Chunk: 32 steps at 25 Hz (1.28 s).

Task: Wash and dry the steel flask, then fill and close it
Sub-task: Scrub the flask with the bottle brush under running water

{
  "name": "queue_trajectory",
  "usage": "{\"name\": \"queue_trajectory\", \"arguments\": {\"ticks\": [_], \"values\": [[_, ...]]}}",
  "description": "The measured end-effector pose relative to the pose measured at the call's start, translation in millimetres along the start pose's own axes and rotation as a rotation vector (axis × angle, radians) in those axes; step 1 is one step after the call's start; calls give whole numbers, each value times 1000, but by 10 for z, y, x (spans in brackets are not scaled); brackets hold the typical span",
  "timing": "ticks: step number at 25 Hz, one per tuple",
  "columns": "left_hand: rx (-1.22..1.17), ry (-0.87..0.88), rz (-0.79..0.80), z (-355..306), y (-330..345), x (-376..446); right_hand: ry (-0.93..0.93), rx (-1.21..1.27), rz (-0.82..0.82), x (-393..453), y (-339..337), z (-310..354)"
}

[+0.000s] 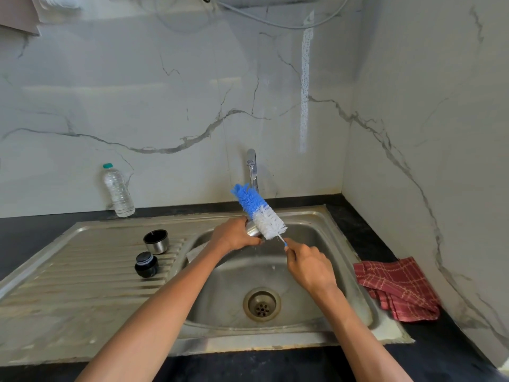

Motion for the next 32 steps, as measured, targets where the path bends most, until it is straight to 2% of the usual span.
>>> {"name": "queue_trajectory", "arguments": {"ticks": [2, 5, 7, 9, 12, 17, 22, 26, 32], "values": [[-79, -28, 17, 55, -29, 26, 21, 31, -6, -90, -21, -65], [-415, -141, 106, 245, -112, 116, 52, 139, -3, -184, -44, -151], [-640, -182, 160, 323, -137, 154, 123, 425, -11, -161, -17, -207], [-716, -182, 162, 359, -151, 151, 269, 771, -14, -146, 29, -261], [-705, -214, 75, 396, -116, 133, 416, 995, 83, -212, 28, -233], [-645, -236, -44, 347, -41, 156, 465, 1119, 175, -222, 70, -166], [-513, -78, 45, 135, 56, 57, 485, 1160, 216, -183, 135, -151], [-492, 30, 131, 47, 20, -53, 481, 1138, 188, -85, 207, -158], [-500, 16, 134, 176, -95, -65, 445, 1140, 194, -158, 159, -182]]}}
Point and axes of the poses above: each hand's wrist, its own x-axis towards the middle knuckle, its own y-axis out of the palm, z = x × y, the point moved 5 cm from there along x, towards the middle knuckle, and after that the axes turned 13 degrees about -y, right-handed, at the moved point
